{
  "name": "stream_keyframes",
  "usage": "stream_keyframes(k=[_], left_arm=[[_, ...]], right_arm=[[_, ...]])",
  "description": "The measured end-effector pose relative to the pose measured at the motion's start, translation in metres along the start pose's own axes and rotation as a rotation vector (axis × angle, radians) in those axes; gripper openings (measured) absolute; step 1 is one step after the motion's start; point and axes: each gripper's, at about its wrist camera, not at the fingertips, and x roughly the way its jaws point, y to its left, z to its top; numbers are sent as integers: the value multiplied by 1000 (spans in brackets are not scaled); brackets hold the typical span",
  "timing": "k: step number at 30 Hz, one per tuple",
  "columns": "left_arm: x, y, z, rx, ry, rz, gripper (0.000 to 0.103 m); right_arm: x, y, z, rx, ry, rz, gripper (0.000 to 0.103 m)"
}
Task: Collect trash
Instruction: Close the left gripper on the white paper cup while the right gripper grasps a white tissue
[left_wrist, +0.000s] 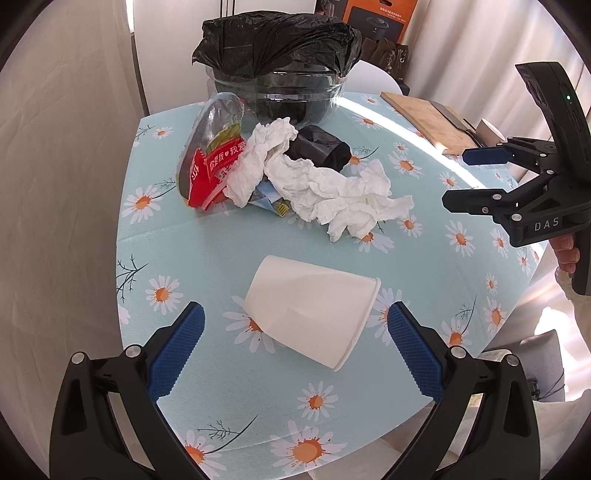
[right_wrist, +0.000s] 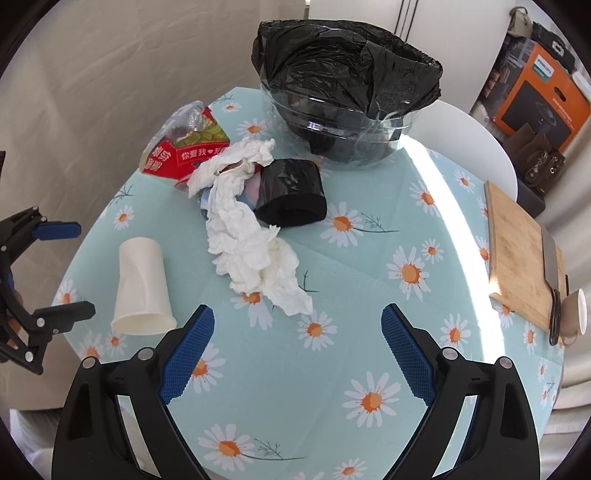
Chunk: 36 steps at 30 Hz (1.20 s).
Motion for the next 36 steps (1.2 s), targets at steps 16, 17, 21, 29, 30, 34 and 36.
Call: stream_keyframes(k=[16, 17, 21, 29, 30, 34, 36], left_arm=[[45, 4, -15, 16, 53, -47, 97], [48, 5, -15, 23, 58, -51, 97], [59, 7, -11, 14, 64, -48, 97], [75, 6, 2, 18, 67, -80, 97], [77, 6, 4, 24, 69, -82, 97], [87, 7, 5, 34, 88, -105, 97], [91, 8, 5, 25, 106, -115, 97]], right_arm=[[49, -1, -3, -98, 85, 13, 87], [53, 0, -1, -101, 89, 18, 87], [68, 5, 10, -139, 96, 47, 87], [93, 19, 35, -204, 114, 95, 87], [94, 21, 37, -212, 113, 108, 87], [101, 24, 45, -208, 101, 153, 84], [106, 24, 47, -190, 122, 205, 60]])
